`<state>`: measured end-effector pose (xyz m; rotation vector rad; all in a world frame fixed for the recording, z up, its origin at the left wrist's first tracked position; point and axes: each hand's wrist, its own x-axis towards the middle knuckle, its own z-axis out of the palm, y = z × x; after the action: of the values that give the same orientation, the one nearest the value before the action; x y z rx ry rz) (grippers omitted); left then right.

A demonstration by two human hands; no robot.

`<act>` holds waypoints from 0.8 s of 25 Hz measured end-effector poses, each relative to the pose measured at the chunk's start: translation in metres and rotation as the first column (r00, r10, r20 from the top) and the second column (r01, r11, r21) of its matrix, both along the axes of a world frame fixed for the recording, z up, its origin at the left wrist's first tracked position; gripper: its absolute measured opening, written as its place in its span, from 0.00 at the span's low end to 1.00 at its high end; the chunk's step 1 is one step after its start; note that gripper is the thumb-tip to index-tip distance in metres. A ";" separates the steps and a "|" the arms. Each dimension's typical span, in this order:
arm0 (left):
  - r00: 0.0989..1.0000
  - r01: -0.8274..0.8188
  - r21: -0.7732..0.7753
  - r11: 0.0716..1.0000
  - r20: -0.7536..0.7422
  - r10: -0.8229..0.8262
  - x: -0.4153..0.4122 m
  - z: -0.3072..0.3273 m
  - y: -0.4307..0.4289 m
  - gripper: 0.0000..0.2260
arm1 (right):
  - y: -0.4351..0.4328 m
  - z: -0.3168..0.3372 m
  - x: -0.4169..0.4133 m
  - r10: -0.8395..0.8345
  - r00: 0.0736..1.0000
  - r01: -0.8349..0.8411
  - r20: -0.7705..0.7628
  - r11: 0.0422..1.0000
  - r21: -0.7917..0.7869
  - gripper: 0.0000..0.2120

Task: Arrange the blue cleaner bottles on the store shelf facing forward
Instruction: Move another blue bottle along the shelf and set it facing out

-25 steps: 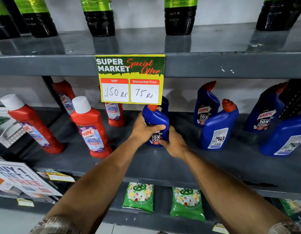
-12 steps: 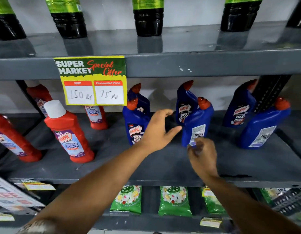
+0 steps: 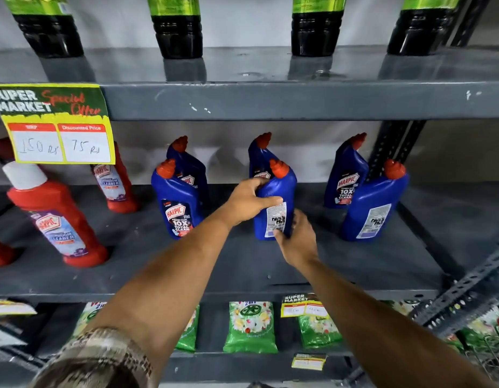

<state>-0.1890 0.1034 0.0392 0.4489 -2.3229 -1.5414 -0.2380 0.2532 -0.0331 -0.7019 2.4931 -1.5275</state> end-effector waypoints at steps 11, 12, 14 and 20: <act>0.950 -0.311 -0.080 0.947 -0.067 0.306 -0.005 0.048 0.038 0.19 | -0.024 0.022 0.024 -0.051 0.994 0.047 -0.094 0.998 -0.036 0.58; 0.955 -0.295 -0.051 0.954 -0.054 0.292 -0.006 0.054 0.041 0.19 | -0.025 0.027 0.021 -0.082 0.993 0.075 -0.089 0.994 -0.077 0.54; 0.980 -0.198 0.036 0.980 0.010 0.198 -0.006 0.065 0.037 0.14 | -0.024 0.033 0.015 -0.095 0.990 0.076 -0.100 0.981 -0.178 0.43; 0.994 0.111 0.117 0.987 -0.036 -0.108 0.001 0.077 -0.004 0.32 | 0.000 0.042 -0.006 0.227 0.972 -0.234 -0.055 0.942 -0.239 0.37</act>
<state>-0.1876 0.0999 0.1159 0.3289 -2.2763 -1.7323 -0.2442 0.2528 0.0085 -1.0177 2.1651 -1.7592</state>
